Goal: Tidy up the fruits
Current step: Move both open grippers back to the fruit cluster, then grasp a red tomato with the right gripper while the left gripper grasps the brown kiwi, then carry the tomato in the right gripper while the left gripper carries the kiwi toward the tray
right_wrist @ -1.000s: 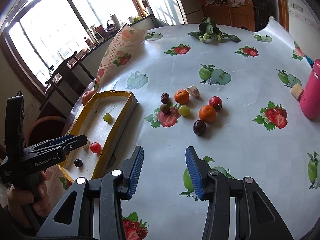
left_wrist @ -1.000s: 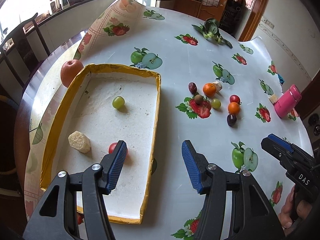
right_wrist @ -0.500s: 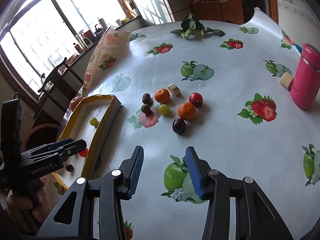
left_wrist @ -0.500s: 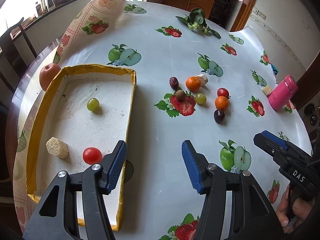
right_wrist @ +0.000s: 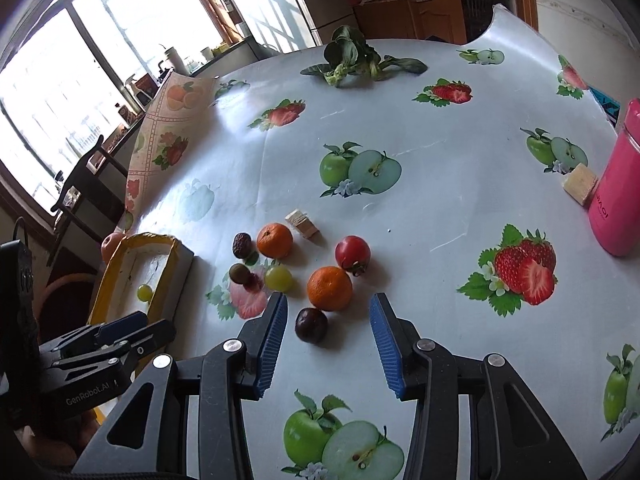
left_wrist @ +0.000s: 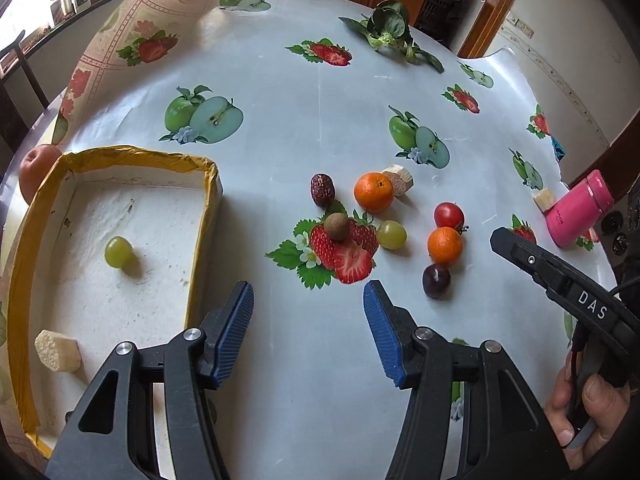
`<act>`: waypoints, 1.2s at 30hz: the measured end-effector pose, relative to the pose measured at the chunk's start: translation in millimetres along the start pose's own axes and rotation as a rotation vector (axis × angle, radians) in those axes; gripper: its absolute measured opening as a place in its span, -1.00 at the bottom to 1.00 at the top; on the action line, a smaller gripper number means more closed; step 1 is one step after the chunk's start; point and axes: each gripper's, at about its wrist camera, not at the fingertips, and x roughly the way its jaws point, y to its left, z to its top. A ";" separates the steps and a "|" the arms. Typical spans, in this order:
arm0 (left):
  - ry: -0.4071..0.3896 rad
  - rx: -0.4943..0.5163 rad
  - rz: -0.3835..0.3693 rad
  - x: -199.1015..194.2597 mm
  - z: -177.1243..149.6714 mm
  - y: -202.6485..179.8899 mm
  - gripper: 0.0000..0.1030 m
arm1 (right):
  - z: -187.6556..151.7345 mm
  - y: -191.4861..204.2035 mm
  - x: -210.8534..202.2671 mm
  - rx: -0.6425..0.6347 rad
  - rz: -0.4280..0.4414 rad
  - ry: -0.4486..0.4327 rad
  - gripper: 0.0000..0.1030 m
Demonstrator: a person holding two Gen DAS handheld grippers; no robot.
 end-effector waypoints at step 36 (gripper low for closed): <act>-0.015 0.068 -0.008 34.2 31.3 -14.6 -0.65 | 30.3 -13.0 46.0 0.047 0.013 0.033 -0.43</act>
